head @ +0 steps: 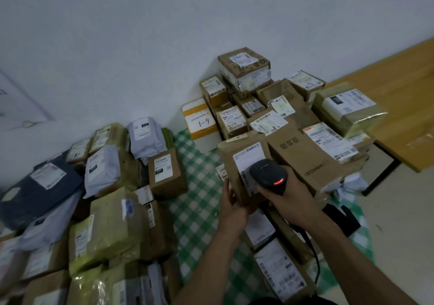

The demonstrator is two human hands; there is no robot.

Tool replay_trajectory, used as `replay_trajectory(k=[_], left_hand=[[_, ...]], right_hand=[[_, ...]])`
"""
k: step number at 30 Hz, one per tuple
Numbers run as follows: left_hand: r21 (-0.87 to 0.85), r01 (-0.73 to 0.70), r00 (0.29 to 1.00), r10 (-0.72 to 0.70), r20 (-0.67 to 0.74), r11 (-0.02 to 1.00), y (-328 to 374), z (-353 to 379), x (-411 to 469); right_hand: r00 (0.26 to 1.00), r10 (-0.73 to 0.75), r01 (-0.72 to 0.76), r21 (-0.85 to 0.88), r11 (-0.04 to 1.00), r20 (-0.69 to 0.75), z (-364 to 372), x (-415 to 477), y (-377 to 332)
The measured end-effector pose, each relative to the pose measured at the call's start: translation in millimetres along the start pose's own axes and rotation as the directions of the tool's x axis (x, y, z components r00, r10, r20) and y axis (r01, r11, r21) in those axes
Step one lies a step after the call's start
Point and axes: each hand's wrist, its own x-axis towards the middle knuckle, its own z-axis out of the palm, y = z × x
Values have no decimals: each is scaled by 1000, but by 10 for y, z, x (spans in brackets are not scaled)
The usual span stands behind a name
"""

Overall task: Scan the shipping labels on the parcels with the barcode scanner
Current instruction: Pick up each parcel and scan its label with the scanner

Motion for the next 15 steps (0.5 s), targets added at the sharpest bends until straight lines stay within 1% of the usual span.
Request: replay_trajectory(k=[3, 5, 6, 9, 12, 15], left_hand=[[8, 52, 997, -52, 48, 999, 42, -80, -20], [-34, 46, 996, -43, 84, 998, 66, -133, -68], [-52, 33, 996, -29, 79, 998, 89, -141, -113], [-41, -44, 999, 45, 18, 998, 143, -169, -203], [38, -105, 994, 106, -21, 994, 190, -267, -236], [126, -159, 980, 172, -99, 979, 298, -355, -325]], right_hand=[[999, -49, 48, -20, 999, -24, -69, -11, -66], [998, -67, 66, -39, 997, -19, -78, -28, -139], [997, -80, 79, -42, 996, -15, -73, -40, -165], [996, -91, 91, -14, 996, 14, -25, -69, -186], [991, -94, 95, -12, 995, 92, 26, -75, -306], [981, -133, 139, -36, 990, 143, 77, -57, -425]])
